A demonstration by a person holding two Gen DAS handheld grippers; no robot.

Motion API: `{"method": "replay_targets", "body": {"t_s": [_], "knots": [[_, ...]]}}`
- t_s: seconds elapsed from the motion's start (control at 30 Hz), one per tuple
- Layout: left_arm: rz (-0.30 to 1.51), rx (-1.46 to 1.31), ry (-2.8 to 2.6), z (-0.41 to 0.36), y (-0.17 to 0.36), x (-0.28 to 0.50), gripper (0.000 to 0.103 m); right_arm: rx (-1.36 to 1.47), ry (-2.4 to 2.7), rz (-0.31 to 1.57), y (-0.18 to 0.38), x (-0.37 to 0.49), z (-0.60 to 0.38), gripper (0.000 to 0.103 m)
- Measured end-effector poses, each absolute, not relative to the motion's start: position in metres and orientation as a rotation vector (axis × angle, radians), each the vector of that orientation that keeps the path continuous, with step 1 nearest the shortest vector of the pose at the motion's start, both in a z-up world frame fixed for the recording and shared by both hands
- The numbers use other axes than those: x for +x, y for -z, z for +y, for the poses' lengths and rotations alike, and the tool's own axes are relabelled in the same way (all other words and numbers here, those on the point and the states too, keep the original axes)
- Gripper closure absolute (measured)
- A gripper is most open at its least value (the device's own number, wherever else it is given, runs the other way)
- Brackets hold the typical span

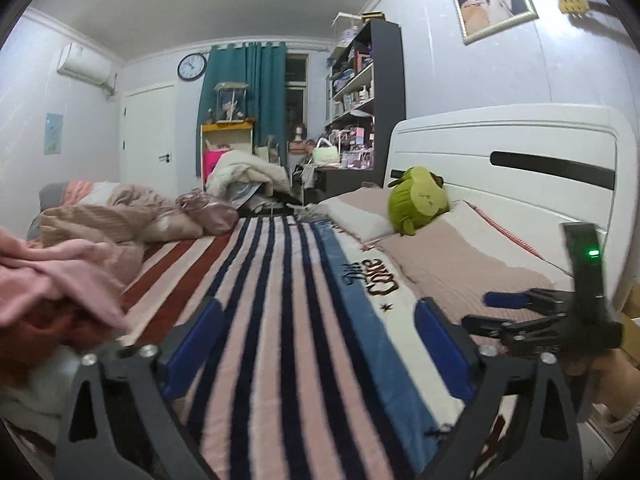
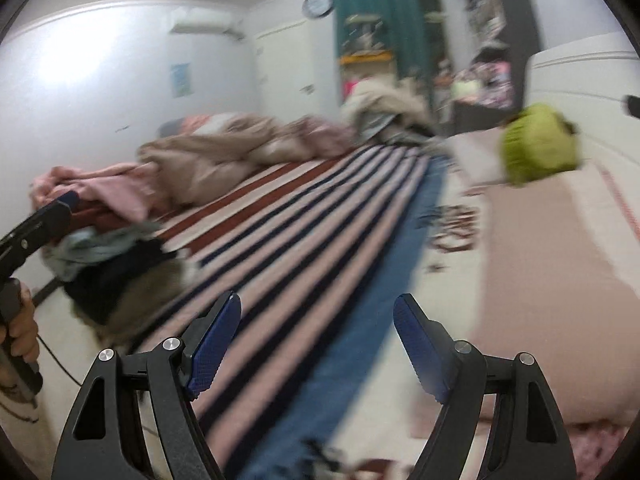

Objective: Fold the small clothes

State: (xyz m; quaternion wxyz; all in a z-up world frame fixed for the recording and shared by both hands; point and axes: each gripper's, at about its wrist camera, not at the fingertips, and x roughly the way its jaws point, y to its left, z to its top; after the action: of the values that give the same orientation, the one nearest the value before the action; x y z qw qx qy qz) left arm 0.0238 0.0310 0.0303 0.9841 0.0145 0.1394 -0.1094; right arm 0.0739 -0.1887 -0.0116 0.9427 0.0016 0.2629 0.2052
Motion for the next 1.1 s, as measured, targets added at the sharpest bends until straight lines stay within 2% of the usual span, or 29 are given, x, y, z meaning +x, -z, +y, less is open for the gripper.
{"method": "replay_targets", "body": {"t_s": [0.13,0.23,1.1], "knots": [[0.254,0.034,0.22,-0.006,-0.017,0.032,0.002,0.011,-0.371,0.452,0.013,0.051,-0.231,0.006],[0.252,0.035,0.217,-0.021,-0.011,0.036,0.002,-0.031,-0.353,0.402,0.012,0.035,-0.235,0.001],[0.228,0.03,0.183,0.0,0.007,0.028,0.001,-0.032,-0.317,0.346,0.019,0.018,-0.235,0.001]]}}
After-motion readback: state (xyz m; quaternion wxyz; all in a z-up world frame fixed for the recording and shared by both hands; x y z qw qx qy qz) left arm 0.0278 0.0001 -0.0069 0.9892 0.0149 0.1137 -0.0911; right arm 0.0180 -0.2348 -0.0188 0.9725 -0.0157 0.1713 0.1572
